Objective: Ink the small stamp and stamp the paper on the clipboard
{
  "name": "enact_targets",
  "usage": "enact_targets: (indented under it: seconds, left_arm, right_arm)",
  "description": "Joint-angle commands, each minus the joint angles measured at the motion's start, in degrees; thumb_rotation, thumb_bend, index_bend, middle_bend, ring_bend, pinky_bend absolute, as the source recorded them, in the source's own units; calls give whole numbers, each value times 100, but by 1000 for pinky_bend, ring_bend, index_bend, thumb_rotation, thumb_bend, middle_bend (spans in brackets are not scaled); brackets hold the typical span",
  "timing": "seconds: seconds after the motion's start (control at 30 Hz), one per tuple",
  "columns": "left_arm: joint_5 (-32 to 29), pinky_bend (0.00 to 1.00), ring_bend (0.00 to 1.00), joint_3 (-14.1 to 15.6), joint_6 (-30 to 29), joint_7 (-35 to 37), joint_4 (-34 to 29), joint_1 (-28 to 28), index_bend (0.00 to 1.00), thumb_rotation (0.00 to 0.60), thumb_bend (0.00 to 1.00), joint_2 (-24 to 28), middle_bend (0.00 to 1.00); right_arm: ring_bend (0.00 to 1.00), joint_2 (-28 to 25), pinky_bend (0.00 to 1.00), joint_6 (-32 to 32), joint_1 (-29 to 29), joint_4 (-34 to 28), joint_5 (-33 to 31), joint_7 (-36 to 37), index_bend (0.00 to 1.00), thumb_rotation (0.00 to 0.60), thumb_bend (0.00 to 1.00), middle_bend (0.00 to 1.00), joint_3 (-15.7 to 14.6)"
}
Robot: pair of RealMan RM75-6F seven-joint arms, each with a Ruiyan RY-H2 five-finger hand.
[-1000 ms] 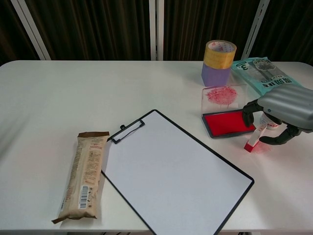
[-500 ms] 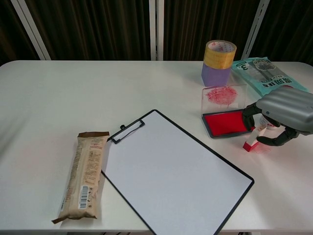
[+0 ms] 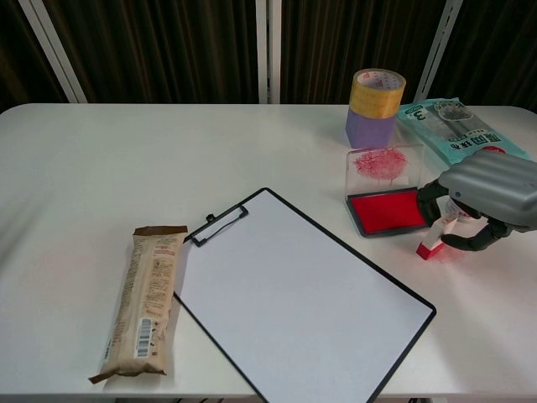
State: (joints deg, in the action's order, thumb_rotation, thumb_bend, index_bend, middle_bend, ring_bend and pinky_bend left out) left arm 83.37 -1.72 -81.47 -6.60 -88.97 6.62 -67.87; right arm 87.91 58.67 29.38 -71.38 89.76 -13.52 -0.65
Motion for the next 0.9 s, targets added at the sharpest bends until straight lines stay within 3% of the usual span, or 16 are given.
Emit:
enact_targets:
  seconds: [0.03, 0.43, 0.67, 0.9]
  left_arm:
    - [-1, 184, 99, -1, -4, 1, 2, -2, 70, 600, 0, 2, 108]
    - [-1, 184, 99, -3, -22, 16, 10, -10, 70, 600, 0, 6, 108]
    - [-3, 184, 99, -2, -20, 26, 17, -11, 71, 600, 0, 4, 108]
    - [12, 184, 99, 9, -51, 36, 16, -32, 70, 600, 0, 6, 108]
  right_arm:
    - [681, 4, 908, -1, 8, -7, -2, -3, 524, 600, 253, 468, -7]
    - [693, 82, 911, 155, 6, 85, 26, -11, 647, 600, 349, 575, -12]
    - [732, -24, 937, 457, 42, -38, 82, 329, 746, 600, 392, 657, 156]
    - [787, -6, 966, -127, 386, 69, -367, 922, 846, 600, 455, 738, 502]
